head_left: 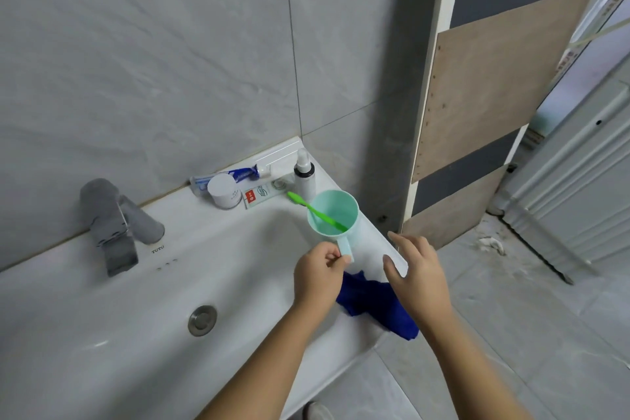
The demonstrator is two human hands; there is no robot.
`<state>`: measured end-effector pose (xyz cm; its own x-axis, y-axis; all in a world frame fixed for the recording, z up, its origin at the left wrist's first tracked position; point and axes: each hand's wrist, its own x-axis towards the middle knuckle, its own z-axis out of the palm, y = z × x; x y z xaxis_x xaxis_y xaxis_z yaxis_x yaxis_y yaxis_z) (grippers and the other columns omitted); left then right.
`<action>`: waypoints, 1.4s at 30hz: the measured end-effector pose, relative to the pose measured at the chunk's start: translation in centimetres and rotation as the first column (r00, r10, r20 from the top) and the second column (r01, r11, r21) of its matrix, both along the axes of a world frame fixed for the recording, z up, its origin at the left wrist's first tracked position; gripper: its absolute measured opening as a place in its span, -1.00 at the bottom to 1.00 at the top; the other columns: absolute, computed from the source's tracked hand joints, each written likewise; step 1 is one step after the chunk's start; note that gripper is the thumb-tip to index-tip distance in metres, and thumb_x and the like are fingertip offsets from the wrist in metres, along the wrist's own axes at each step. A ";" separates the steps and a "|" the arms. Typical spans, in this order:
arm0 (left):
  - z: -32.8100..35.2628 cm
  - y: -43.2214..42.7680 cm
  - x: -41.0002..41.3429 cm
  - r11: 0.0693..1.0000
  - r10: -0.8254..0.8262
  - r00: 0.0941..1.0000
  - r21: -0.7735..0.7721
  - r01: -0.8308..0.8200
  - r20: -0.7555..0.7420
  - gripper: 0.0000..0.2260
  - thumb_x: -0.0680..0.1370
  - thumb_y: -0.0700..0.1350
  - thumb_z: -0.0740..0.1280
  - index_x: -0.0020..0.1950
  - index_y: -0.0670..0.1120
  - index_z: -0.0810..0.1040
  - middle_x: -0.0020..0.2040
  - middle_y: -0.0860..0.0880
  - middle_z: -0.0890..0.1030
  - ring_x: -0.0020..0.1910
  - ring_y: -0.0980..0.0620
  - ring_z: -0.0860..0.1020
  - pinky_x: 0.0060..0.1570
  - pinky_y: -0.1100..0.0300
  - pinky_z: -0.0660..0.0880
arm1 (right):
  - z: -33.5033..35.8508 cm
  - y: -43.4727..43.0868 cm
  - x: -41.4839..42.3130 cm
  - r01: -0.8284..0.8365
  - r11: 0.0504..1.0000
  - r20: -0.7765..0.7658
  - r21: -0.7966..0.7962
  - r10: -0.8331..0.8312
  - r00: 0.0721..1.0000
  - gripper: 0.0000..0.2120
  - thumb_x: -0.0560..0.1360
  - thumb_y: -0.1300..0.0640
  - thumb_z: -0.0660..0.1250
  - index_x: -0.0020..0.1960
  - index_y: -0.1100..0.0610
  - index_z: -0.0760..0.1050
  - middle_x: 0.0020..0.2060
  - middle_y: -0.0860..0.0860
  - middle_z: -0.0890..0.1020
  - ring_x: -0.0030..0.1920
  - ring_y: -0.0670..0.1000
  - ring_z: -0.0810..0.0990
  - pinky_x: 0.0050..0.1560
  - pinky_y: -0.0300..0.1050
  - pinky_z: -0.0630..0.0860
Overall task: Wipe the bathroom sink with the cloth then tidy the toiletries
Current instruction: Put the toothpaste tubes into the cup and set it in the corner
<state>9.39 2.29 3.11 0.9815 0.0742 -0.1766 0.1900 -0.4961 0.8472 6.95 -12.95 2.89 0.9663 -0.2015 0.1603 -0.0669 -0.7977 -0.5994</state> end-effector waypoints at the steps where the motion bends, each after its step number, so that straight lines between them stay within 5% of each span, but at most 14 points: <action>1: 0.2 0.9 -0.4 1.000 -0.002 1.000 0.001 0.002 0.007 -0.77 0.44 -0.19 0.40 -0.33 0.02 0.42 -0.31 0.02 0.57 -0.23 -0.06 0.54 -0.18 0.13 0.44 | 0.1 0.4 0.1 -0.028 1.000 0.009 0.001 0.028 1.000 -0.63 0.44 0.23 0.36 0.24 0.14 0.50 0.09 0.08 0.56 0.10 0.09 0.49 0.09 -0.16 0.34; 5: 0.2 5.6 -2.1 0.997 0.066 0.998 0.026 -0.066 0.025 -0.73 0.43 -0.20 0.41 -0.35 0.08 0.41 -0.34 0.09 0.55 -0.24 -0.02 0.54 -0.18 0.13 0.44 | 0.3 2.6 1.1 -0.150 0.989 0.018 0.017 0.150 0.989 -0.63 0.44 0.21 0.37 0.24 0.13 0.49 0.12 0.07 0.55 0.13 0.10 0.49 0.14 -0.12 0.35; 10: 0.6 10.6 -3.3 0.974 0.221 0.973 0.037 -0.223 0.067 -0.70 0.43 -0.25 0.40 -0.37 0.05 0.39 -0.44 0.10 0.47 -0.40 0.12 0.41 -0.37 0.41 0.29 | 0.2 6.6 2.9 -0.316 0.949 0.025 0.008 0.315 0.949 -0.65 0.42 0.23 0.39 0.20 0.13 0.52 0.09 0.08 0.57 0.08 0.12 0.53 0.02 -0.20 0.38; 14: 0.0 13.7 -3.7 0.952 0.306 0.949 -0.052 -0.303 0.072 -0.89 0.45 -0.28 0.36 -0.23 -0.13 0.49 -0.25 -0.11 0.61 -0.18 -0.11 0.56 -0.12 0.03 0.47 | -0.3 9.8 5.0 -0.440 0.898 0.000 0.016 0.440 0.898 -0.65 0.45 0.19 0.36 0.23 0.11 0.50 0.13 0.06 0.55 0.12 0.09 0.51 0.04 -0.20 0.40; 19: 0.2 14.9 -2.9 0.903 0.406 0.913 -0.180 -0.391 0.053 -0.93 0.37 -0.10 0.27 -0.19 -0.07 0.51 -0.14 -0.14 0.64 -0.07 -0.12 0.57 0.01 -0.02 0.47 | -0.5 13.7 9.9 -0.504 0.862 0.006 0.057 0.505 0.863 -0.63 0.45 0.23 0.35 0.25 0.17 0.47 0.14 0.09 0.54 0.18 0.10 0.48 0.09 -0.27 0.30; 23: -0.2 14.7 -1.1 0.890 0.418 0.908 -0.203 -0.408 0.007 -0.79 0.48 -0.29 0.29 -0.20 0.02 0.49 -0.12 -0.10 0.64 -0.06 -0.05 0.57 -0.03 0.16 0.45 | -1.4 16.7 14.7 -0.490 0.866 0.027 0.105 0.490 0.871 -0.61 0.44 0.28 0.34 0.26 0.21 0.46 0.15 0.16 0.52 0.20 0.15 0.46 0.09 -0.19 0.34; 27: -0.2 14.7 0.7 0.914 0.372 0.928 -0.187 -0.361 0.023 -0.85 0.51 -0.30 0.28 -0.11 -0.05 0.50 -0.19 0.12 0.61 -0.20 0.35 0.50 -0.22 0.54 0.32 | -2.8 18.9 19.8 -0.422 0.896 -0.029 0.135 0.429 0.903 -0.58 0.45 0.25 0.32 0.31 0.17 0.41 0.19 0.15 0.48 0.21 0.14 0.43 0.09 -0.15 0.32; 32: -0.9 15.6 2.2 0.880 0.405 0.912 -0.294 -0.372 0.060 -0.94 0.42 -0.13 0.25 -0.16 0.01 0.49 -0.26 0.21 0.59 -0.25 0.28 0.48 -0.18 0.46 0.36 | -4.4 20.6 24.4 -0.326 0.937 -0.135 0.127 0.342 0.930 -0.57 0.49 0.21 0.26 0.35 0.15 0.35 0.30 0.13 0.39 0.29 0.18 0.34 0.22 -0.03 0.29; 37: -0.8 16.8 2.6 0.881 0.400 0.913 -0.308 -0.360 0.077 -0.92 0.39 -0.10 0.22 -0.17 0.02 0.49 -0.23 0.11 0.58 -0.23 0.21 0.48 -0.17 0.42 0.37 | -5.4 21.3 26.3 -0.277 0.958 -0.270 0.078 0.288 0.919 -0.61 0.49 0.29 0.14 0.30 0.12 0.42 0.22 0.17 0.41 0.14 0.23 0.45 0.10 -0.05 0.37; 42: -0.4 17.6 2.6 0.886 0.400 0.913 -0.291 -0.362 0.080 -0.93 0.40 -0.11 0.23 -0.18 0.02 0.49 -0.29 0.21 0.56 -0.27 0.26 0.46 -0.19 0.44 0.35 | -4.9 21.7 26.2 -0.267 0.952 -0.140 0.152 0.288 0.947 -0.76 0.46 0.19 0.28 0.11 0.13 0.55 0.09 0.18 0.50 0.07 0.24 0.46 -0.01 -0.11 0.32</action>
<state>11.99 19.87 2.72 0.9025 0.4159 -0.1115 0.1944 -0.1625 0.9674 33.13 8.79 -2.02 0.9975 0.0697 -0.0091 0.0435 -0.7146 -0.6982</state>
